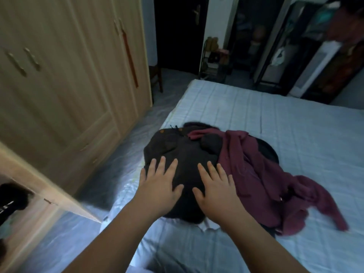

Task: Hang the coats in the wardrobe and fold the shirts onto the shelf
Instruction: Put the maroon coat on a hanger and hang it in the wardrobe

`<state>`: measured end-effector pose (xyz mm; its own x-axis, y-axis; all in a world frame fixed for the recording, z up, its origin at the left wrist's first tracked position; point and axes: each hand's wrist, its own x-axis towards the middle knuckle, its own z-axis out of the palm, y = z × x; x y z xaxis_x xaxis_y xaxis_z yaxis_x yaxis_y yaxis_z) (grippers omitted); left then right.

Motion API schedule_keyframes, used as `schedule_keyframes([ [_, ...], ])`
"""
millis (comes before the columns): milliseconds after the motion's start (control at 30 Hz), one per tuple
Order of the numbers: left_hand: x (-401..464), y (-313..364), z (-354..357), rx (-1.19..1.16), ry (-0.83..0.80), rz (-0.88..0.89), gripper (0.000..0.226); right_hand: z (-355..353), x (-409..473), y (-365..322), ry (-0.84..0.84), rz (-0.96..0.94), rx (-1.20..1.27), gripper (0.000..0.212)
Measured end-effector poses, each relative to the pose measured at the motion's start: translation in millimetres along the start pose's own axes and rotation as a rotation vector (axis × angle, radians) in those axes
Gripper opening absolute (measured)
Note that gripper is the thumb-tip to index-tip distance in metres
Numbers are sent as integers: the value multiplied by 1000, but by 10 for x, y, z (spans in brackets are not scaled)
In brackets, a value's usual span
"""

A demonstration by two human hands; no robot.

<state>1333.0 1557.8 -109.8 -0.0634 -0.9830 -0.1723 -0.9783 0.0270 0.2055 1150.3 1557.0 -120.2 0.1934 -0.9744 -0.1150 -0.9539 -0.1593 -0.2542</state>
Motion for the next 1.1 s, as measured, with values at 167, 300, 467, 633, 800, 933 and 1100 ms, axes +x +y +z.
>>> schedule_keyframes([
  [167, 385, 281, 124, 31, -58, 51, 78, 7, 154, 446, -1, 85, 61, 71],
  [300, 695, 537, 284, 39, -136, 132, 78, 114, 153, 733, -16, 177, 97, 72],
  [467, 1116, 929, 519, 12, -218, 296, 78, 157, 150, 1170, -11, 335, 75, 72],
  [633, 1650, 1283, 720, 28, -301, 424, 78, 130, 193, 1577, -4, 513, 71, 72],
  [800, 2132, 1534, 946, 53, -333, 475, 78, 353, 362, 1910, 30, 627, 129, 73],
  [933, 2362, 1728, 1120, 87, -387, 468, 78, 584, 510, 2247, -20, 659, 205, 69],
  [1100, 2552, 1860, 1326, 131, -403, 398, 78, 776, 791, 2846, -23, 639, 284, 65],
])
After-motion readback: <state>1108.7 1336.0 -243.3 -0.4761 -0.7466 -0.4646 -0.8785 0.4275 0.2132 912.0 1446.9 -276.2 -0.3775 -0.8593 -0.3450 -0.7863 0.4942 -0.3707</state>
